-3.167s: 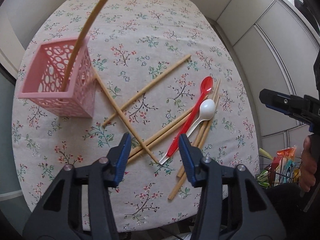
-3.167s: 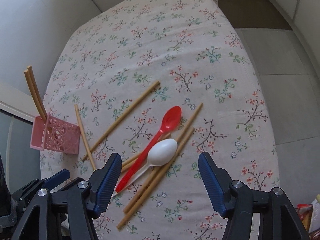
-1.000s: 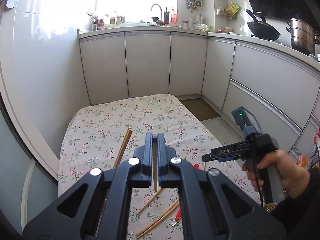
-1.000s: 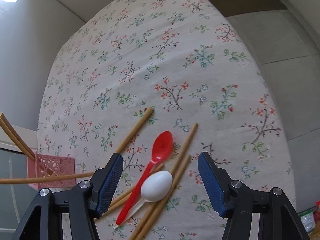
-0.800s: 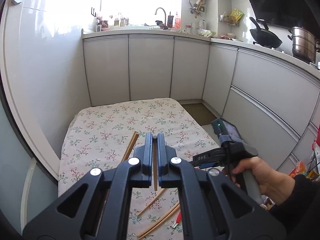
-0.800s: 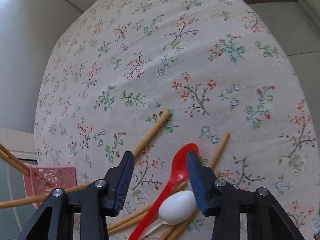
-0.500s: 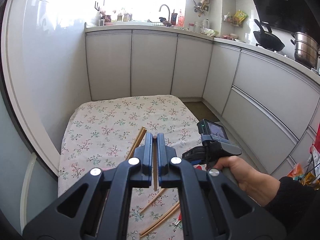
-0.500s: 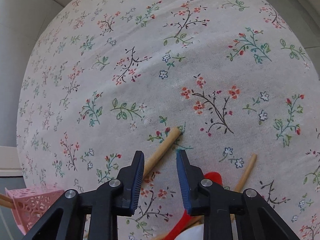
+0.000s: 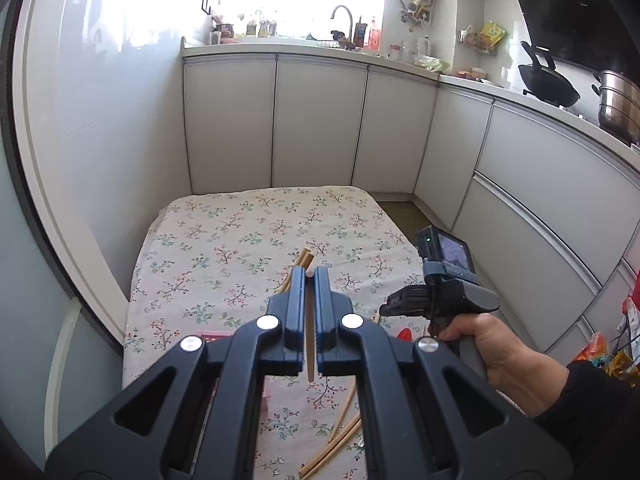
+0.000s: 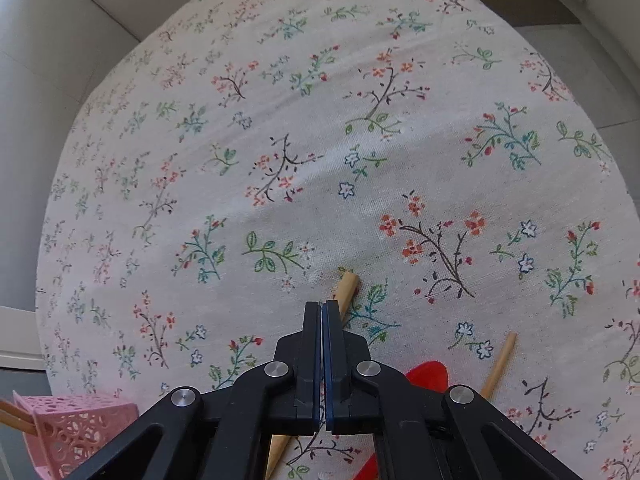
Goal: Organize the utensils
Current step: 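Lift the chopstick with the left tool while the right tool grasps another chopstick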
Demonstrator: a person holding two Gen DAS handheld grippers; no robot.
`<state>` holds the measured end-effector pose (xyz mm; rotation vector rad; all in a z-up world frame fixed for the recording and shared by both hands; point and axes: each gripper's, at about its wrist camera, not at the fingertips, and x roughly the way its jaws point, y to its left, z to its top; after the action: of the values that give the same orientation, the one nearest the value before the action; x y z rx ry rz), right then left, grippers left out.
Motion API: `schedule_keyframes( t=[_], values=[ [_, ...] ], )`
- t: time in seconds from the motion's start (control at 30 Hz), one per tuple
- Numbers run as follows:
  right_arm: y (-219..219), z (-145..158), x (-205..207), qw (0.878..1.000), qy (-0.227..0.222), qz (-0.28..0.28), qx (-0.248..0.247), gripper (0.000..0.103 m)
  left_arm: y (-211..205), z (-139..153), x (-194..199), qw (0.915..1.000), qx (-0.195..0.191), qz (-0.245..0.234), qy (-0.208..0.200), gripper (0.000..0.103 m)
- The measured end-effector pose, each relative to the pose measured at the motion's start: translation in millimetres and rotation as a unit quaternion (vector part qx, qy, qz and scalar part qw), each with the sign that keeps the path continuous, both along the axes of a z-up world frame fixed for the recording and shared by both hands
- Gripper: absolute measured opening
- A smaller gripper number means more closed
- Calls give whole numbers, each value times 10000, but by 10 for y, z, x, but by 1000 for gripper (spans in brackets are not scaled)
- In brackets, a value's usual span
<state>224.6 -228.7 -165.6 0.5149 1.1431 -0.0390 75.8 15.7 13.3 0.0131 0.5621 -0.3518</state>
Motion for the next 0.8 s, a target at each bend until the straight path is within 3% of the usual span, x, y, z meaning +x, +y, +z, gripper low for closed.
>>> schedule_keyframes(
  t=[0.13,0.23,0.3,0.33,0.37,0.53,0.6,0.63,0.67,0.8],
  values=[
    [-52,127,-112,9997,-133,51,175,0,11,3,12,10000,12,76,46,5],
    [-71,91,-101,9998,-14,0,212,6,18,-11,21,9998,69,130,92,5],
    [-67,19,-63,9998,123,-53,111,18,28,-25,31,9998,118,162,96,5],
    [-56,-17,-45,9998,162,-65,70,35,33,-28,35,9997,139,190,84,5],
    [-37,-53,-17,9998,191,-51,36,41,41,-31,45,9996,159,213,74,5],
    [162,-226,186,9977,353,174,-554,39,43,-76,113,9991,285,290,110,5],
    [244,-269,224,9953,291,230,-899,32,43,-98,135,9990,302,286,154,5],
    [300,-285,247,9925,318,310,-1139,21,41,-108,144,9990,306,284,173,5],
    [342,-284,252,9902,243,353,-1326,16,36,-105,140,9989,328,292,148,5],
    [333,-296,245,9905,97,323,-1331,13,20,-96,148,9989,343,299,139,5]
  ],
)
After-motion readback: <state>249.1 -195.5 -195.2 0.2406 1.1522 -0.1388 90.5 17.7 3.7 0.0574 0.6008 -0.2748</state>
